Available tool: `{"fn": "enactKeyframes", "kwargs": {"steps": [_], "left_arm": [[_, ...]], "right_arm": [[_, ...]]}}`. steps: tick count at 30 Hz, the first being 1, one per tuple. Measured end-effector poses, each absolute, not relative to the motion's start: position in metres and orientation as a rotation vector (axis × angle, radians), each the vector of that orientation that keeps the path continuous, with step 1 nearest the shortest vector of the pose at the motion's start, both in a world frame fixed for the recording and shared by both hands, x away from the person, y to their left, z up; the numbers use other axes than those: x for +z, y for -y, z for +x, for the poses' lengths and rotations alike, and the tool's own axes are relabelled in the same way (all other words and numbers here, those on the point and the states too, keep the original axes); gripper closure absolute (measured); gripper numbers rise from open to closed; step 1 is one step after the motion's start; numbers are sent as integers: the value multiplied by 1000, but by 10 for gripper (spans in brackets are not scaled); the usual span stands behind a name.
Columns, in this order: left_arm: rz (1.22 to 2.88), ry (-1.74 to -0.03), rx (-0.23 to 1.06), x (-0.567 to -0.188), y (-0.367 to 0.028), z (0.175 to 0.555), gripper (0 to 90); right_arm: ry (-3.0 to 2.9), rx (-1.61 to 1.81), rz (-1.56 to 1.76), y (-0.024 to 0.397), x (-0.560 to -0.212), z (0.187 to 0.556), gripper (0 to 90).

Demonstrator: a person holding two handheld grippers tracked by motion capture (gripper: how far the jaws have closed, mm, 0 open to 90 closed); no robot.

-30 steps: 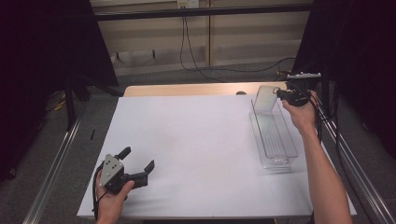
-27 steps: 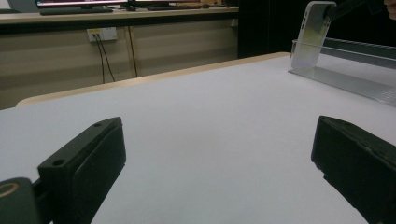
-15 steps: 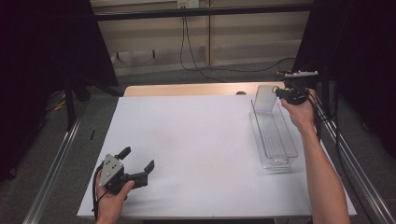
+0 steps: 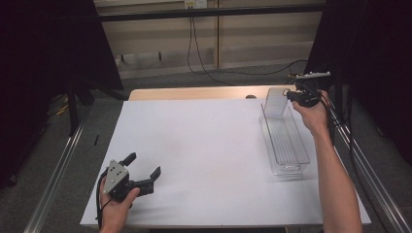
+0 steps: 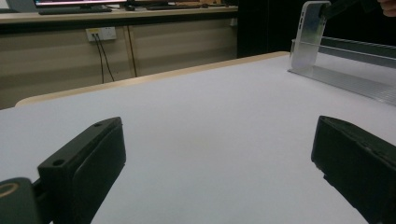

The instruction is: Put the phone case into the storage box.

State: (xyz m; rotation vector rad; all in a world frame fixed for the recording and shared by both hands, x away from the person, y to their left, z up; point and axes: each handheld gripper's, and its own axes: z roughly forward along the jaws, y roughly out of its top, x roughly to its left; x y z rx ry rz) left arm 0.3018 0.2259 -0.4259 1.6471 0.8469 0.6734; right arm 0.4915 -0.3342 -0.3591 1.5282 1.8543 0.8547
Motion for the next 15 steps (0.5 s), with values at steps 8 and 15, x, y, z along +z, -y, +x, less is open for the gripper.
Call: {"fn": "enactKeyframes", "kwargs": {"steps": [8,15], "left_arm": [[1658,-842,675,-426,-226,302,31],[1652,-844,671,-426,-226,302,31]], "right_arm": [[-1867,841,1516,334,-359,495,856],[-1864,844,1516,334,-359,497,854]]}}
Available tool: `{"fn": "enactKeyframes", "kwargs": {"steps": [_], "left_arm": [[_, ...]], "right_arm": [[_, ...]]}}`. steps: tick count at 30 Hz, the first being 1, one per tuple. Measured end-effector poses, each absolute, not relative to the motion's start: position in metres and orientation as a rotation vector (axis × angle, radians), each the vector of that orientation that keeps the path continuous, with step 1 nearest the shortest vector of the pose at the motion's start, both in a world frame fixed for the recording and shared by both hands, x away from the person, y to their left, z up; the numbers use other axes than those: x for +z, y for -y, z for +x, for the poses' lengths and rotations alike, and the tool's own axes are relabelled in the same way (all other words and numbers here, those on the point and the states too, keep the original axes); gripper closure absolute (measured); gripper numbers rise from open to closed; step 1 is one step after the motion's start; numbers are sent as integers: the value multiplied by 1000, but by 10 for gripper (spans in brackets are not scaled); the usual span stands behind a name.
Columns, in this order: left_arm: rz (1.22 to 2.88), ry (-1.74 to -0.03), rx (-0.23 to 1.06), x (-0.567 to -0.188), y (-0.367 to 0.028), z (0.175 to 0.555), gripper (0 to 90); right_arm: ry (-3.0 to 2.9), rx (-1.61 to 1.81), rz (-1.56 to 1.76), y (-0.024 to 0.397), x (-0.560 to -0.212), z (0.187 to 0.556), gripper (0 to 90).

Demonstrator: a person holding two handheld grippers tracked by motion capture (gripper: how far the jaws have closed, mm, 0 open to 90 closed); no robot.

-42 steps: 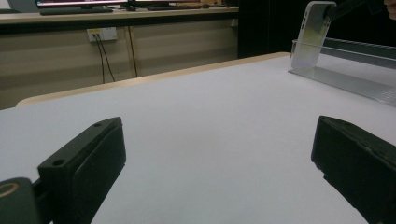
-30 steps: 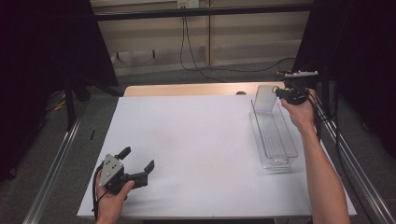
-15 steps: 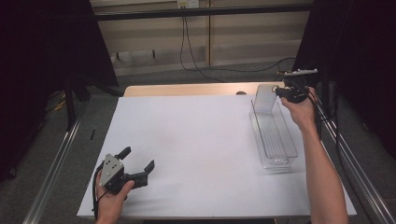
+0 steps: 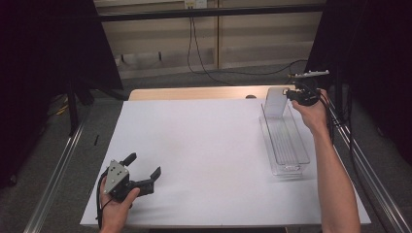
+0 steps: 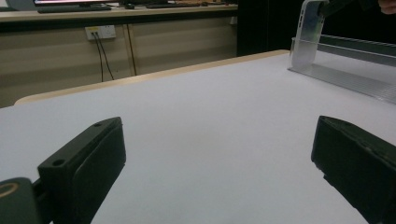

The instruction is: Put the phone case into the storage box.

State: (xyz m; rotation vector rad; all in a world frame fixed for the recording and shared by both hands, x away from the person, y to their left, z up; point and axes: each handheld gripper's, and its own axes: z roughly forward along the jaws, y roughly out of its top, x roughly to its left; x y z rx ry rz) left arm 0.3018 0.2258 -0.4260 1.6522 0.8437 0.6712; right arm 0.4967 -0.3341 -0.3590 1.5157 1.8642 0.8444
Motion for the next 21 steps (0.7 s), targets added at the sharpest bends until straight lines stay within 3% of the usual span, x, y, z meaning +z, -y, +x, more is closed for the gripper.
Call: {"fn": "enactKeyframes", "kwargs": {"steps": [21], "left_arm": [[1660,-842,671,-426,-225,302,31]], "right_arm": [[-1836,875,1557,338,-359,500,808]]}}
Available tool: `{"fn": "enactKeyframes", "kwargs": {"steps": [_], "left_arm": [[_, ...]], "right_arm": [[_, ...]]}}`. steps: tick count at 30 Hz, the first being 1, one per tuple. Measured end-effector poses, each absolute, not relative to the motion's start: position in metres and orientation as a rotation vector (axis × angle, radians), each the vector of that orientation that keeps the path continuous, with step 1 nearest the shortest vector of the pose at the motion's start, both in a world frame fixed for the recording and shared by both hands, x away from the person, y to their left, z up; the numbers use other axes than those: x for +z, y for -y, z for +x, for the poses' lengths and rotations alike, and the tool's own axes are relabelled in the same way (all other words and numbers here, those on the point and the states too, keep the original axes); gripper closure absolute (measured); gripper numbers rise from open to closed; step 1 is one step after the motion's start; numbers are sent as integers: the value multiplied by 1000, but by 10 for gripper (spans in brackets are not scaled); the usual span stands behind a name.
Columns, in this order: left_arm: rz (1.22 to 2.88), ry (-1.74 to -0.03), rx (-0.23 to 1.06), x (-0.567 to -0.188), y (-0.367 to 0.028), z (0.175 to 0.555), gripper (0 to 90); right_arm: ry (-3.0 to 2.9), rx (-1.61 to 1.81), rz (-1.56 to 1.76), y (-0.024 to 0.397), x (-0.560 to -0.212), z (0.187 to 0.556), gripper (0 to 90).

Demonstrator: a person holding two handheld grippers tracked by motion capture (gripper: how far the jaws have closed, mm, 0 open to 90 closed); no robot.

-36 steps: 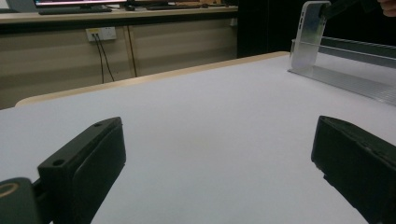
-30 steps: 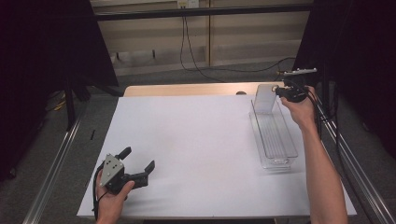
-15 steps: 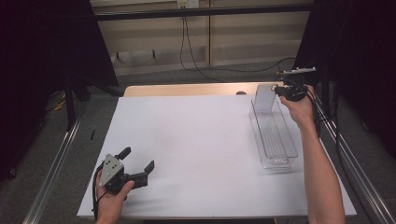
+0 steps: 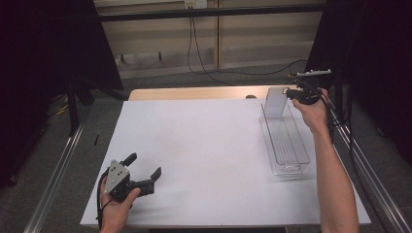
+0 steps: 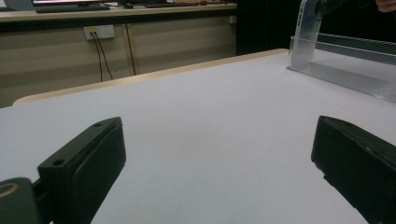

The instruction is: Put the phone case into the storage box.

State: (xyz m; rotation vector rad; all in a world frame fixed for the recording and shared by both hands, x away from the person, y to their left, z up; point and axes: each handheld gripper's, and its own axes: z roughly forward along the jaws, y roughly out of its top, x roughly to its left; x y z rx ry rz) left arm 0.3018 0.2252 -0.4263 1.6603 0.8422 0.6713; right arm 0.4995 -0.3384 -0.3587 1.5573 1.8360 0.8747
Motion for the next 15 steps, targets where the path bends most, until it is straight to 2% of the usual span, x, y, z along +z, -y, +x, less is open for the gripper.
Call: {"fn": "enactKeyframes", "kwargs": {"steps": [9,15], "left_arm": [[1662,-839,667,-427,-225,302,31],[1663,-840,667,-427,-225,302,31]], "right_arm": [[-1839,899,1572,341,-360,497,780],[-1826,923,1581,343,-362,494,690]]}}
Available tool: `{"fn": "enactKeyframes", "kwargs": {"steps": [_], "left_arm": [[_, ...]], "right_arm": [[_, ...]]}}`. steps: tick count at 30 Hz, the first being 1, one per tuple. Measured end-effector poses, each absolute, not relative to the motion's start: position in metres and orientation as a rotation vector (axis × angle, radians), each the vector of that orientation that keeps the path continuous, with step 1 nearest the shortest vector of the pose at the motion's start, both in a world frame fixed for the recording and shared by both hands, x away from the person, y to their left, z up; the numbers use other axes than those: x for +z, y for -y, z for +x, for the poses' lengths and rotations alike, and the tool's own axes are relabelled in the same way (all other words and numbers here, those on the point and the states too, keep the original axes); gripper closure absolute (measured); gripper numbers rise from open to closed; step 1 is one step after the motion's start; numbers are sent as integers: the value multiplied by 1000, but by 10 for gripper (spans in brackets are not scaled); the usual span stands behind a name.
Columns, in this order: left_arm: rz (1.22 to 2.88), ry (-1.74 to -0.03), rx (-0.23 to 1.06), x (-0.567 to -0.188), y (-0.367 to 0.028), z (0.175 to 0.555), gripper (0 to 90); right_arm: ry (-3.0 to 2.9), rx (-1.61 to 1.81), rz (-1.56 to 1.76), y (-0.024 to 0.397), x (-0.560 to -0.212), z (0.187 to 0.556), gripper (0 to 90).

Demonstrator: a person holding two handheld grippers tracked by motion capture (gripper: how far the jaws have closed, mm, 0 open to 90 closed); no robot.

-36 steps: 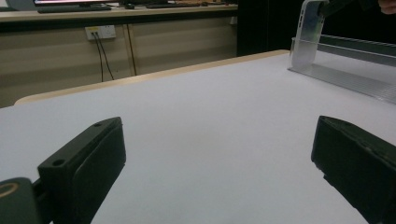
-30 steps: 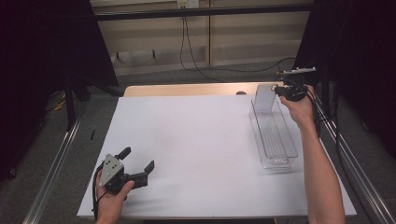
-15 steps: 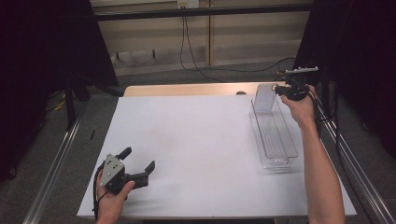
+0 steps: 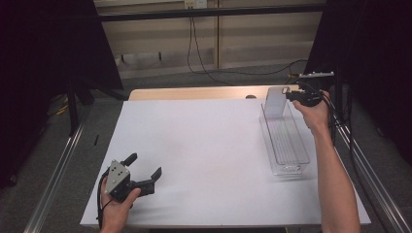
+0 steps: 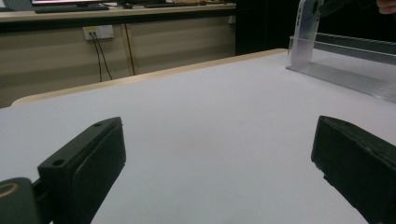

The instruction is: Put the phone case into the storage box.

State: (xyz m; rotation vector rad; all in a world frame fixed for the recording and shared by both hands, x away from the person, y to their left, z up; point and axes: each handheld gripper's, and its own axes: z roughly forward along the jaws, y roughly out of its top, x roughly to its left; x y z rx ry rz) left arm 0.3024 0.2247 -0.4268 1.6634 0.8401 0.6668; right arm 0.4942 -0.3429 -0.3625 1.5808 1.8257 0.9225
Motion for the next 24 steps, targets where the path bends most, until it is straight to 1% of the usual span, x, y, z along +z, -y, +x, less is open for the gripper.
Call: {"fn": "enactKeyframes", "kwargs": {"steps": [1,3,5,6,8,10,13,15,18,20,21,24], "left_arm": [[1662,-842,667,-427,-225,302,31],[1657,-844,667,-426,-225,302,31],[1655,-847,667,-427,-225,302,31],[1656,-846,667,-427,-225,302,31],[1654,-845,667,-426,-225,302,31],[1654,-848,668,-426,-225,303,31],[1656,-849,669,-426,-224,303,31],[1654,-855,673,-426,-224,303,31],[1654,-859,675,-426,-224,304,31],[1652,-861,675,-426,-224,304,31],[1655,-860,673,-426,-224,304,31],[1654,-859,670,-426,-223,305,31]], "right_arm": [[-1825,930,1579,343,-363,494,679],[-1821,938,1579,343,-364,492,610],[-1818,949,1572,343,-364,491,571],[-1815,951,1573,342,-365,490,522],[-1820,967,1566,341,-366,488,500],[-1814,961,1567,341,-368,487,417],[-1790,978,1573,343,-369,485,323],[-1782,975,1572,345,-369,485,245],[-1770,990,1574,345,-369,484,184],[-1767,1003,1574,344,-369,483,120],[-1766,1003,1573,343,-369,483,115],[-1756,1017,1559,343,-370,481,47]]}}
